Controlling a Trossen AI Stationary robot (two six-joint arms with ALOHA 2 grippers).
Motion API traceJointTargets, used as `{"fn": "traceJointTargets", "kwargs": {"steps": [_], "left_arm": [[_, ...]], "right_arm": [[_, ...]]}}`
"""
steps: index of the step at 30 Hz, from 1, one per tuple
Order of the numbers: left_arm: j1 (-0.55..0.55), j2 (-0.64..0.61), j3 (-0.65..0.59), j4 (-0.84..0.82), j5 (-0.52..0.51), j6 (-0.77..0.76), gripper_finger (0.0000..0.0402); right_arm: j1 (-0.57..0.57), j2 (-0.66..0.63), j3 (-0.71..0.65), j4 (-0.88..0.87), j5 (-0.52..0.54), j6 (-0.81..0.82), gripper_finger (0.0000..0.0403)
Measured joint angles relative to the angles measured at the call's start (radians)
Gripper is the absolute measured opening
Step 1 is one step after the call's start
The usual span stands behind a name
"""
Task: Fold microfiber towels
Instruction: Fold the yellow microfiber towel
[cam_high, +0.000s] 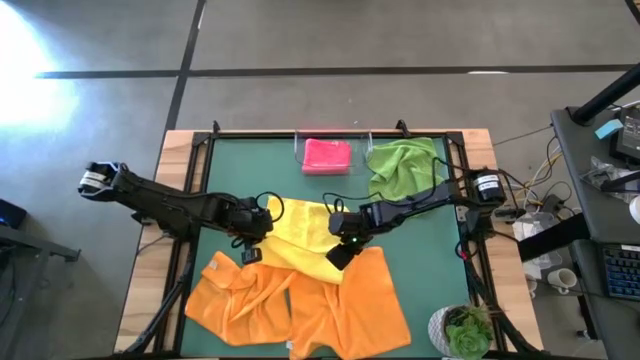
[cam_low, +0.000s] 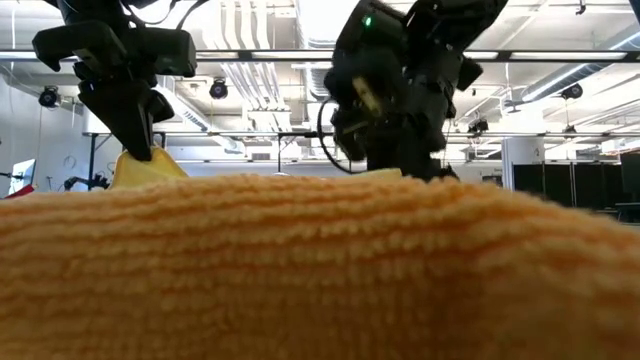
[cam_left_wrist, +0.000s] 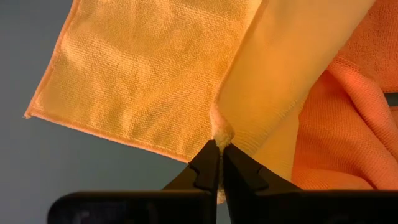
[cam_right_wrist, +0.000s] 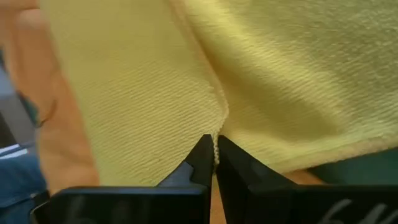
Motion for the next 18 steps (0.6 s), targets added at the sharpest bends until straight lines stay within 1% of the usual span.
{"fn": "traceJointTargets", "kwargs": {"steps": [3, 6, 12, 14, 17, 18], "left_arm": [[0.0, -0.001, 0.01, 0.001, 0.0, 0.0, 0.0], [0.0, -0.008, 0.014, 0.0, 0.0, 0.0, 0.0], [0.0, -0.025, 0.016, 0.004, -0.001, 0.017, 0.0], [0.0, -0.025, 0.016, 0.004, -0.03, 0.057, 0.0], [0.002, -0.017, 0.016, 0.024, -0.113, 0.123, 0.0], [0.003, -0.013, 0.016, 0.03, -0.132, 0.137, 0.0]], "right_arm": [[0.02, -0.032, 0.0, -0.005, 0.018, 0.002, 0.0008], [0.044, -0.075, 0.0, -0.013, 0.08, 0.039, 0.0008], [0.082, -0.169, 0.001, -0.075, 0.26, 0.095, 0.0008], [0.082, -0.193, 0.001, -0.089, 0.322, 0.096, 0.0008], [0.074, -0.208, 0.001, -0.107, 0.434, 0.103, 0.0008], [0.067, -0.208, 0.001, -0.104, 0.453, 0.103, 0.0008]]}}
